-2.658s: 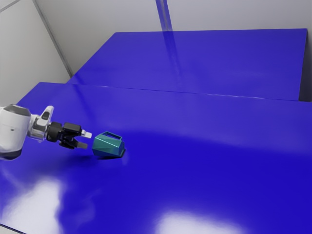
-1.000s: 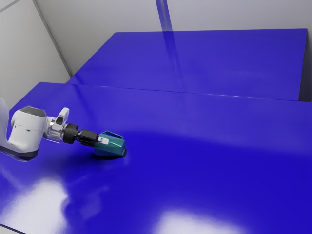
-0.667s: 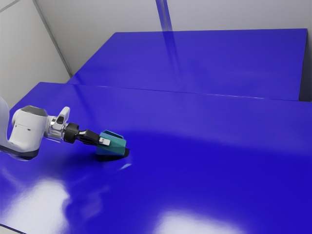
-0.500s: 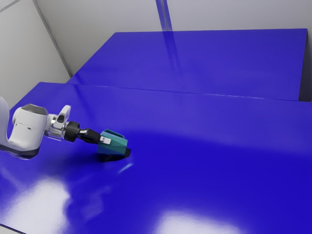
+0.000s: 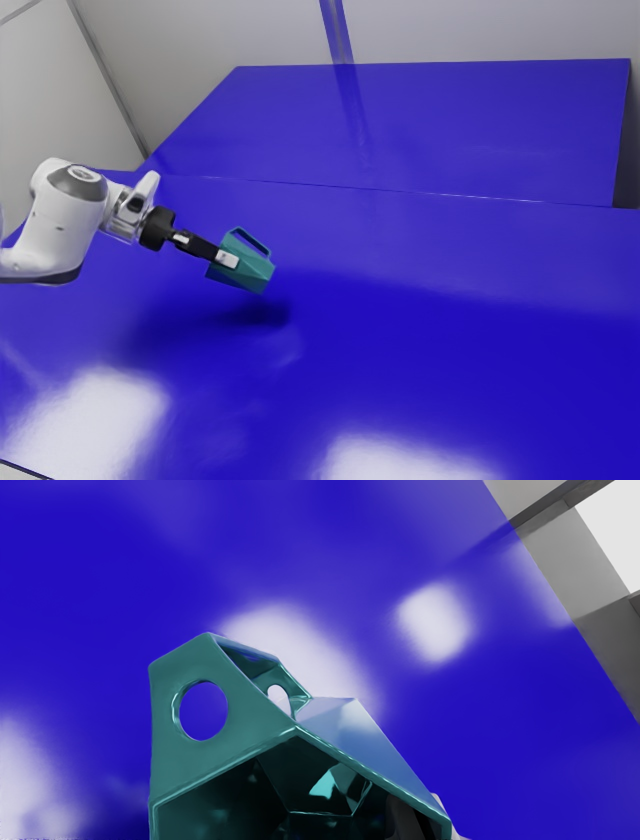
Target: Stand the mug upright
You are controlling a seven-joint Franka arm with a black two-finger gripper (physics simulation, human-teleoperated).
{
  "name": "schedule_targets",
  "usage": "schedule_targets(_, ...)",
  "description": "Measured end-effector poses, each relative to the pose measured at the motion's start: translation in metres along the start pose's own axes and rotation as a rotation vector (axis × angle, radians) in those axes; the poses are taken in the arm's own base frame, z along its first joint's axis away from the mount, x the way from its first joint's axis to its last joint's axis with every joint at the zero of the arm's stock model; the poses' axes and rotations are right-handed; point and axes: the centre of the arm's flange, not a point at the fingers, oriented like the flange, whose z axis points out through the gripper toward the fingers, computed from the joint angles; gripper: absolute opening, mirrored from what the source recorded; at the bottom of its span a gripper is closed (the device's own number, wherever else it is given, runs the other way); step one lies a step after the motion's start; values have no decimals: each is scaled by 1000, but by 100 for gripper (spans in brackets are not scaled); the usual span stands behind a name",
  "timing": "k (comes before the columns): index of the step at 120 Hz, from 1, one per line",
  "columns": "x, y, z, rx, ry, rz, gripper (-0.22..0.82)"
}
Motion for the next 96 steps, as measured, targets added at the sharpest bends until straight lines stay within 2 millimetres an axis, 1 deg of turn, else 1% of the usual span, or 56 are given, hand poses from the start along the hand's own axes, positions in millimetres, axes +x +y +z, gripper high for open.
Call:
schedule_targets(15, 11, 23, -9, 70, -96, 64, -18)
schedule_targets(39, 4, 24, -20, 207, -305, 91, -18)
schedule_targets(52, 9, 37, -25, 285, -398, 125, -18)
schedule_targets(68, 14, 51, -27, 364, -466, 142, -18)
schedule_targets(77, 17, 59, -24, 405, -506, 148, -18)
schedule_targets(96, 19, 76, -5, 485, -579, 157, -18)
